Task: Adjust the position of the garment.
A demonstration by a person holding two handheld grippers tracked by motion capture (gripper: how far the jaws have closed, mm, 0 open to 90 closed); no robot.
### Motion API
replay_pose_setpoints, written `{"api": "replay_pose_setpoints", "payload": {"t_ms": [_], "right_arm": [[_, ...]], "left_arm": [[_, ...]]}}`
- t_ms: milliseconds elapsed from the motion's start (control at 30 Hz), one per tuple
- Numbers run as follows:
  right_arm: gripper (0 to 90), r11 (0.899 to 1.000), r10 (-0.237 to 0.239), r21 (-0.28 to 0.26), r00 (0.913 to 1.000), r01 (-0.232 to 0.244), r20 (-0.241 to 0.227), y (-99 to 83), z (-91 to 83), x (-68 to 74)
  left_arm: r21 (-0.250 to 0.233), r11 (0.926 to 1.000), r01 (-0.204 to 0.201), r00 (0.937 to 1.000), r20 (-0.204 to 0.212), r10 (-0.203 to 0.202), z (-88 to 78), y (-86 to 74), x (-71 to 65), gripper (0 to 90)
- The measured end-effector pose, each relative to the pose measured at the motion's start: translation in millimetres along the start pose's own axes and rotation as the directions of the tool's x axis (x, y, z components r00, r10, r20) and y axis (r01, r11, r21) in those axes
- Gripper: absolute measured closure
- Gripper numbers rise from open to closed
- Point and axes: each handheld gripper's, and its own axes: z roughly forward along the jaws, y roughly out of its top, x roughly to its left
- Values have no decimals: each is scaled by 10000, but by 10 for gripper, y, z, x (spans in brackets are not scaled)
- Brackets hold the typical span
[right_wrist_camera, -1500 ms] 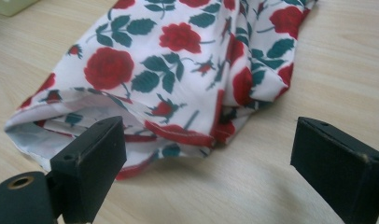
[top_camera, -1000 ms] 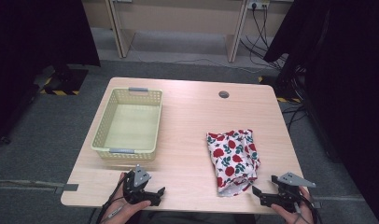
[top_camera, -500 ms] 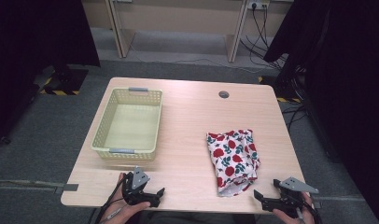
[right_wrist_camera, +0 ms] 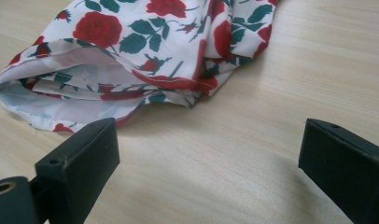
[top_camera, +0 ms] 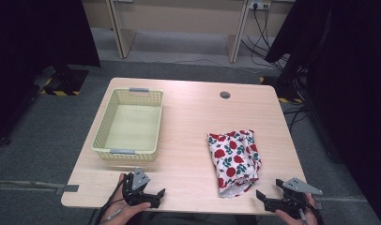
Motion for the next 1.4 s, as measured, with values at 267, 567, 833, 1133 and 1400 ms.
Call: {"api": "replay_pose_setpoints", "payload": {"t_ms": [267, 567, 833, 1133, 1400], "right_arm": [[57, 9997, -130, -209, 9998, 126, -170, 89, 4, 29], [64, 9995, -204, -229, 9995, 198, -252, 202, 106, 33], [68, 9988, -381, -315, 9989, 373, -255, 323, 198, 14], [73, 9962, -777, -425, 9964, 763, -325, 471, 260, 84], [74, 9930, -1096, -491, 9924, 1070, -551, 605, 352, 188]], "left_arm": [[115, 9999, 14, 10000, -13, -14, -3, 12, 1, 0], [204, 9998, 46, 10000, -46, -45, 1, 25, -3, 0], [255, 9997, 47, 10000, -47, -46, 2, 31, -2, 0], [228, 9997, 52, 10000, -49, -51, 2, 29, -3, 0], [206, 9998, 48, 10000, -46, -47, 1, 25, -2, 0]]}}
